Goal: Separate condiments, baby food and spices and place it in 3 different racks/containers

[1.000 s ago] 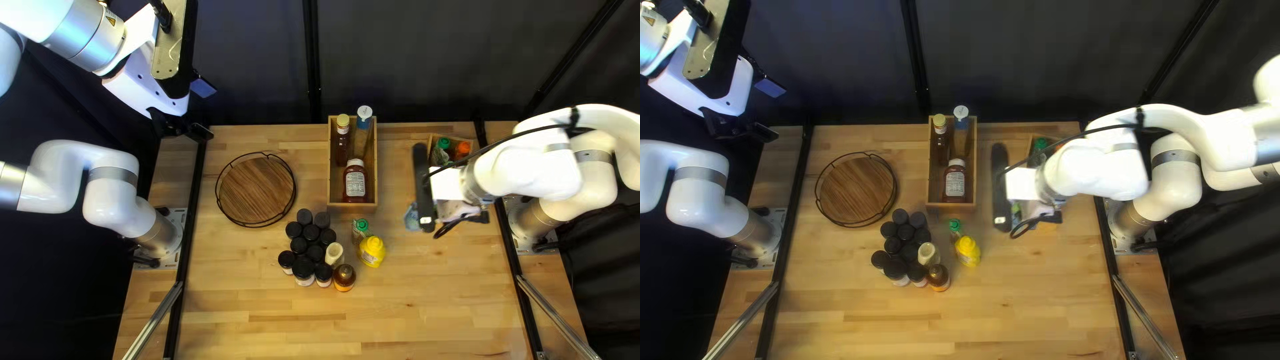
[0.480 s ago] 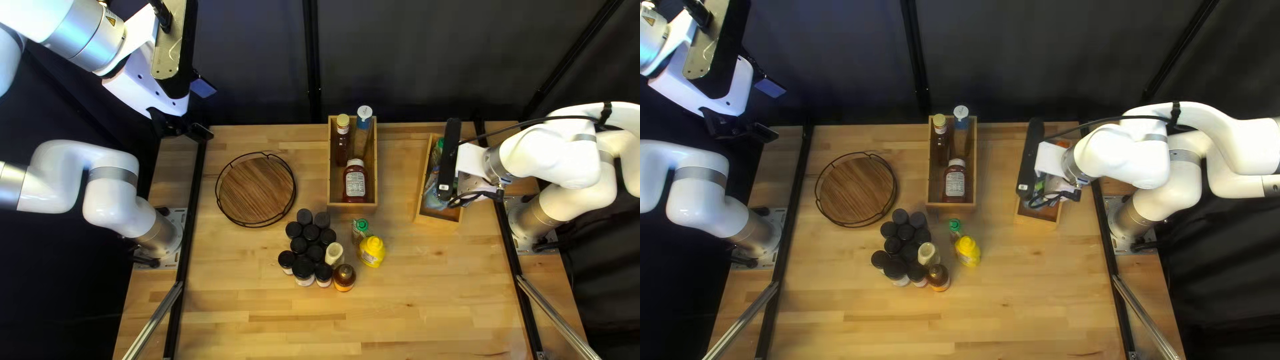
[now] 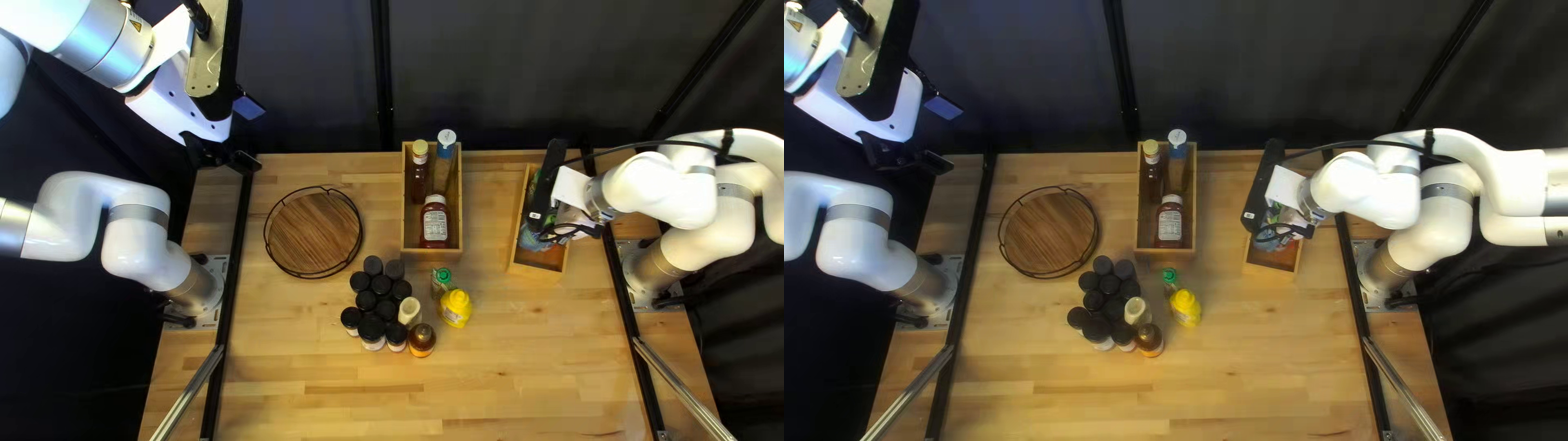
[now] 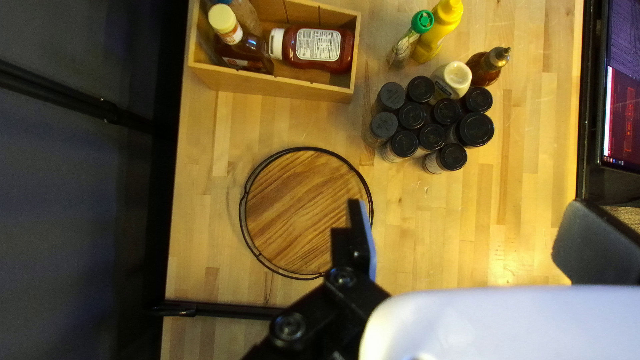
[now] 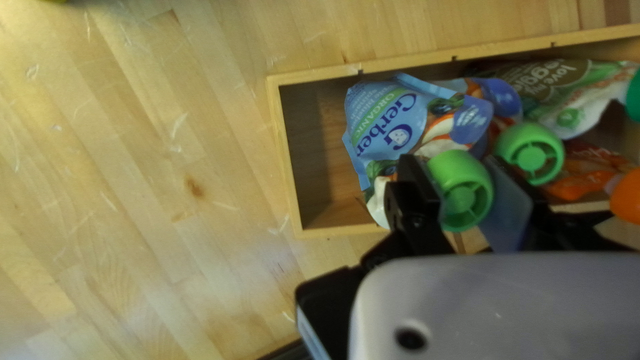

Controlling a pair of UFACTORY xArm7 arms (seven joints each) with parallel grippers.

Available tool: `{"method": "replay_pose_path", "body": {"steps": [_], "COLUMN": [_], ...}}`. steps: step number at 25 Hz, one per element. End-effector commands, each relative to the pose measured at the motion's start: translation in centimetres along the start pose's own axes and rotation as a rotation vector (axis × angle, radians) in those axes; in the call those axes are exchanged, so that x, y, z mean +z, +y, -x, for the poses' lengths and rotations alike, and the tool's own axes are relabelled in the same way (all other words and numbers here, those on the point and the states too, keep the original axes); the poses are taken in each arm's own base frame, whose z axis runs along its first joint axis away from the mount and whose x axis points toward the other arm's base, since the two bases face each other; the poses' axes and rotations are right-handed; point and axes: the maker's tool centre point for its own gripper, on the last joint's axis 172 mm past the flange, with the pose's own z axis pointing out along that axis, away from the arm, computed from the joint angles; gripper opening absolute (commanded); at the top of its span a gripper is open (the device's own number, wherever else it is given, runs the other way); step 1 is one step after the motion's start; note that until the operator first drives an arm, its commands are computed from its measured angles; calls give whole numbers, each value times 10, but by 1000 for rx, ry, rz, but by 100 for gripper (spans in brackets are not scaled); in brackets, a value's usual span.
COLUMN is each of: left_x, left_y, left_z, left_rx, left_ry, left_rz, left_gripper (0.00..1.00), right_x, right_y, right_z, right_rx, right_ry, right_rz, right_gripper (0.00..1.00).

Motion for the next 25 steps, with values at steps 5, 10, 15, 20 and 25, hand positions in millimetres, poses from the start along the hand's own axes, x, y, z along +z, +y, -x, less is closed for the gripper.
{"method": "replay_pose_path", "body": {"steps": [5,10,15,20,25], "left_x": [0,0,0,0,0], "left_y": [0,0,0,0,0], "left_z": [0,0,0,0,0], "left_rx": [0,0,0,0,0], "left_ry": [0,0,0,0,0], "left_rz": [0,0,0,0,0], "left_gripper": [100,100,100,100,100], "right_x": [-32,-64,-75,-69,-58], "right_y": [-20,-53,-99,-134,-156], "right_z": [-20,-43,-71,-97,-112], "right_rx": [11,-19,-41,-4,34], "right_ry": [-8,1,-30,-49,-65], "right_rz": [13,-47,-111,-117,-121], "right_gripper": [100,100,100,100,100]}}
